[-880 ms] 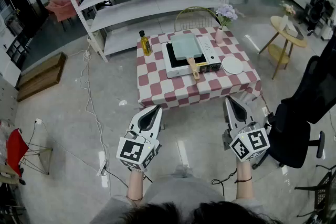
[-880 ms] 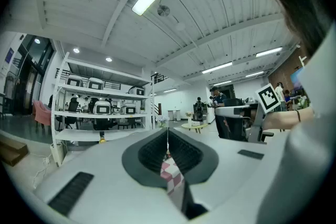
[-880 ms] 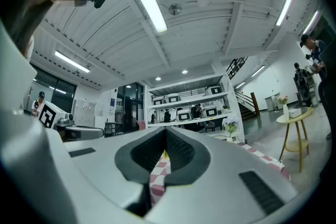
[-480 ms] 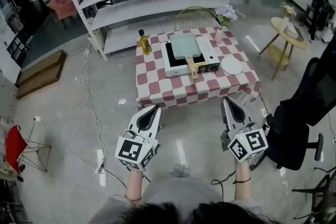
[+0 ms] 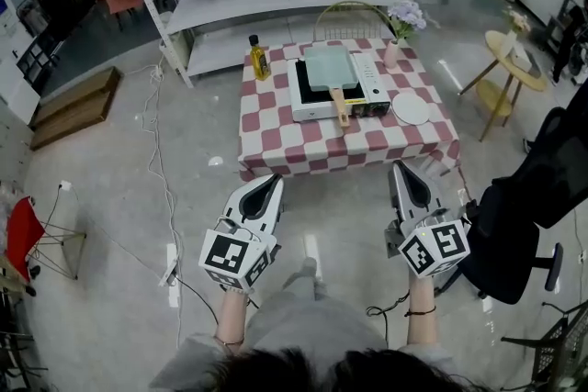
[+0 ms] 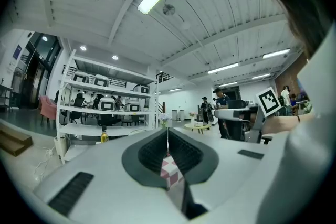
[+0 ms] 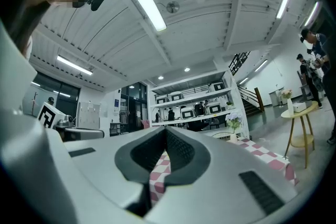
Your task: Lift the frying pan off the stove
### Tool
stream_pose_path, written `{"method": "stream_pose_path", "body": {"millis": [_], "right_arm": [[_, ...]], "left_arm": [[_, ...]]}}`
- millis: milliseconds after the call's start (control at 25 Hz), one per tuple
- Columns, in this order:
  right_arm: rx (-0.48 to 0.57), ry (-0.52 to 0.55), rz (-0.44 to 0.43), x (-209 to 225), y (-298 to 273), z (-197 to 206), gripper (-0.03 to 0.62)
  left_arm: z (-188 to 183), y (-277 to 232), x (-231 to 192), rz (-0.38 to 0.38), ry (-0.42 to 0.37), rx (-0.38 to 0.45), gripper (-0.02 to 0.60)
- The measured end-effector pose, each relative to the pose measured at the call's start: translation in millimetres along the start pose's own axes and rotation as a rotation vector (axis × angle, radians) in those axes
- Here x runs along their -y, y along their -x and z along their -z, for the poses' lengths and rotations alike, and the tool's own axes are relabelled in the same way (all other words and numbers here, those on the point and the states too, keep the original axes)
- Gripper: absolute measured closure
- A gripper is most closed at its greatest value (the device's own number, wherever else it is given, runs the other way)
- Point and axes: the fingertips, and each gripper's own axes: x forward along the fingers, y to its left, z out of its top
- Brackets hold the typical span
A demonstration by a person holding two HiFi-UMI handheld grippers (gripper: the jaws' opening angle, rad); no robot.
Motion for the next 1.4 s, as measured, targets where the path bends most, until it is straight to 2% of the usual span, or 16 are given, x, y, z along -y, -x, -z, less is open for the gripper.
{"method": "stream_pose_path", "body": {"millis": [440,960,1400], "right_arm": [[-0.028,-0.021,-0.026,6.6,-37.1,15.2,0.572],[-0.047,-0.041,0.011,48.7,-103.4,30.0,0.572],[-0.075,-0.050,0.036,75.3,-132.5,38.7,0.572]], "left_arm": [[15.9,-16.2,-28.2,-0.032,0.034,-0.030,0.554],[27.3,-99.9,-63.4,0.048,0.056,-0.051,0.554],[36.1,-151.2,-79.2,0.113,0.082,-0.063,0.554]]}}
